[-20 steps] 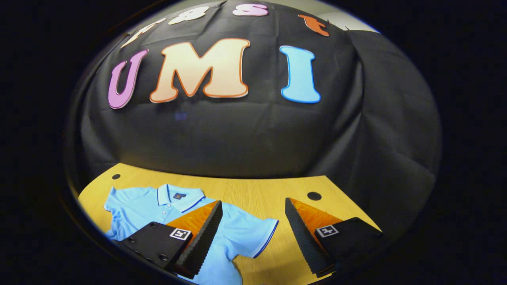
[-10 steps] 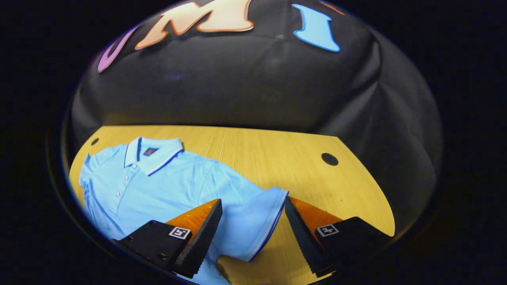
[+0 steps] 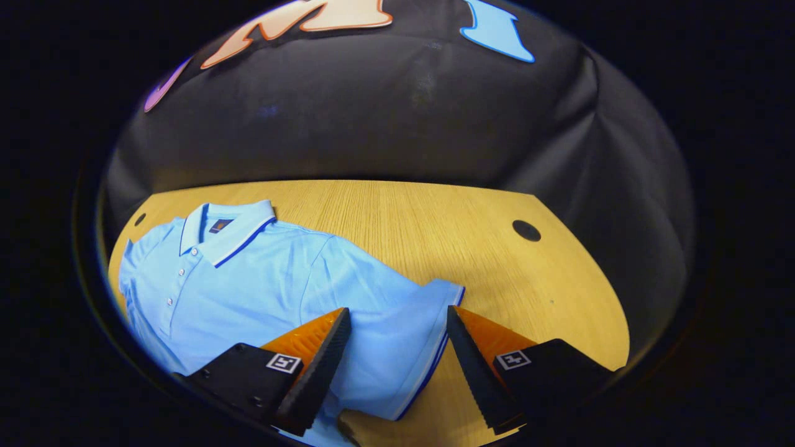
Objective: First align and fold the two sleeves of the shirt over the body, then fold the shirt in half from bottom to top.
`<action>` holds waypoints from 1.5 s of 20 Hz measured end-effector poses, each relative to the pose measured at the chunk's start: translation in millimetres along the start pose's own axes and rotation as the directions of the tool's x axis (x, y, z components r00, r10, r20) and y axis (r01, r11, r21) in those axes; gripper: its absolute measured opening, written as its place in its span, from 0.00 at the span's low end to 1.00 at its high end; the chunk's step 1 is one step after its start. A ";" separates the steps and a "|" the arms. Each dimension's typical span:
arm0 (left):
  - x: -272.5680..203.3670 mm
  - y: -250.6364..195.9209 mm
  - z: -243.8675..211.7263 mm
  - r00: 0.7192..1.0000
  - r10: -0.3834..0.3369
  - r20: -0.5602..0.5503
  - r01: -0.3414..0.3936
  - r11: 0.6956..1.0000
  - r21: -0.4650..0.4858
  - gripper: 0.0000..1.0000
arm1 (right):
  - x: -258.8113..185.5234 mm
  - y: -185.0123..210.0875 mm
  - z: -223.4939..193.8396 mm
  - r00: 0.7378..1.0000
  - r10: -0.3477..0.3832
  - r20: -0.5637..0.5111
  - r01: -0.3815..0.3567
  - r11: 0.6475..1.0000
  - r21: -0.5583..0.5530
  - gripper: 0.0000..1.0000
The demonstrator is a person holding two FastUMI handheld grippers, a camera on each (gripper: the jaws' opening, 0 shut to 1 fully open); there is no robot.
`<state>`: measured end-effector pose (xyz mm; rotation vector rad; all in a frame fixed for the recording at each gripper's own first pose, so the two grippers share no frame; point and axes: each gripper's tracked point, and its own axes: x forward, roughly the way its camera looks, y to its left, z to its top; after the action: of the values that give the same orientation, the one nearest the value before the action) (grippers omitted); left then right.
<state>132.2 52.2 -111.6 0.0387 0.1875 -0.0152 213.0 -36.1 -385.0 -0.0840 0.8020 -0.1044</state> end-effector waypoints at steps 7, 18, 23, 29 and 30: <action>3.2 0.7 -0.6 1.000 0.001 -0.001 -0.001 1.000 0.002 0.93 | -13.5 30.0 24.6 0.993 0.112 0.029 -0.115 0.980 0.160 0.04; 3.6 19.6 -23.7 0.999 0.027 -0.046 -0.028 0.999 -0.019 0.93 | -51.1 157.3 44.2 0.915 0.395 0.088 -0.394 0.818 0.420 0.03; 21.7 22.2 -54.9 0.994 0.018 -0.111 -0.021 0.999 -0.029 0.93 | -45.5 178.1 11.6 0.904 0.428 0.008 -0.386 0.807 0.447 0.00; 59.5 9.6 -120.0 0.973 0.003 -0.231 -0.016 0.998 -0.058 0.93 | -78.7 145.7 41.3 0.912 0.391 0.126 -0.410 0.854 0.320 0.97; 66.8 8.5 -128.4 0.968 0.003 -0.250 -0.019 0.998 -0.060 0.93 | -87.0 139.1 44.7 0.913 0.383 0.141 -0.408 0.861 0.302 0.97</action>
<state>174.0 65.1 -249.8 -0.0205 0.4396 0.0070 193.7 114.3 -308.0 0.3912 0.7012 0.1582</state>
